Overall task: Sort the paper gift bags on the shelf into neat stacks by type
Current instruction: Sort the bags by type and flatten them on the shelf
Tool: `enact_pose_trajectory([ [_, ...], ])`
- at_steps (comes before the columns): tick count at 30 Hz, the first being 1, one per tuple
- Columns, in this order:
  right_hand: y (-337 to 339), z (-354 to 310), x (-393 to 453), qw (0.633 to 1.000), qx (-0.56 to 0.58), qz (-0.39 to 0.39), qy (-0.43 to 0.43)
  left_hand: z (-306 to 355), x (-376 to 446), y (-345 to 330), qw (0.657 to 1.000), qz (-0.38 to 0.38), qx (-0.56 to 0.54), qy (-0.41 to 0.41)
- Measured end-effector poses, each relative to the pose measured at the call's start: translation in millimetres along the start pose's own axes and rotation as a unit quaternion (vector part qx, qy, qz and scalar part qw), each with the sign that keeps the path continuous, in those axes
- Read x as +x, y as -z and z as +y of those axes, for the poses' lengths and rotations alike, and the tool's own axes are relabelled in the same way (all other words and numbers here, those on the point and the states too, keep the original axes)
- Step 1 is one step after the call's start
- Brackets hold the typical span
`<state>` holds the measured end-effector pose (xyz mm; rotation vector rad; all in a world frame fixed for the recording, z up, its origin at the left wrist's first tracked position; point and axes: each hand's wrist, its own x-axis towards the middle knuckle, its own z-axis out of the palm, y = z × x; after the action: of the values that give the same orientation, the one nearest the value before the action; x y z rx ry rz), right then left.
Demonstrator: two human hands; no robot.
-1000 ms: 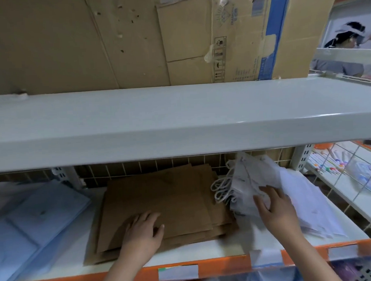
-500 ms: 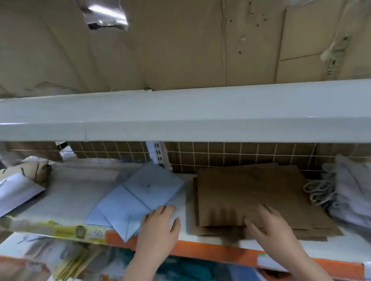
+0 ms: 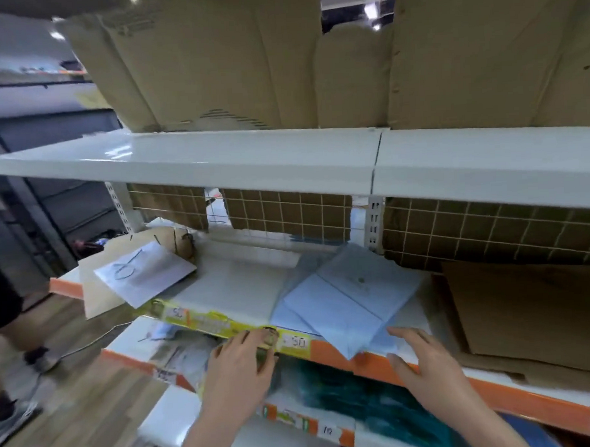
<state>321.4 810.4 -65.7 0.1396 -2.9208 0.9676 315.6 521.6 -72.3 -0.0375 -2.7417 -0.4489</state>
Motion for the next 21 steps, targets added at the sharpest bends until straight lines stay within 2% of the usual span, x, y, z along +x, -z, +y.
enact_pose_trajectory([
  [12,-96,-98,75,0.995,-0.014,-0.078,0.065,-140,10,33,0.995,0.004,0.028,0.093],
  [17,-136,-127,125,0.992,-0.014,-0.093,0.085,-194,41,36,0.992,0.038,0.087,0.088],
  [21,-159,-153,171,0.992,-0.005,-0.09,0.088,-231,76,41,0.99,0.032,0.097,0.098],
])
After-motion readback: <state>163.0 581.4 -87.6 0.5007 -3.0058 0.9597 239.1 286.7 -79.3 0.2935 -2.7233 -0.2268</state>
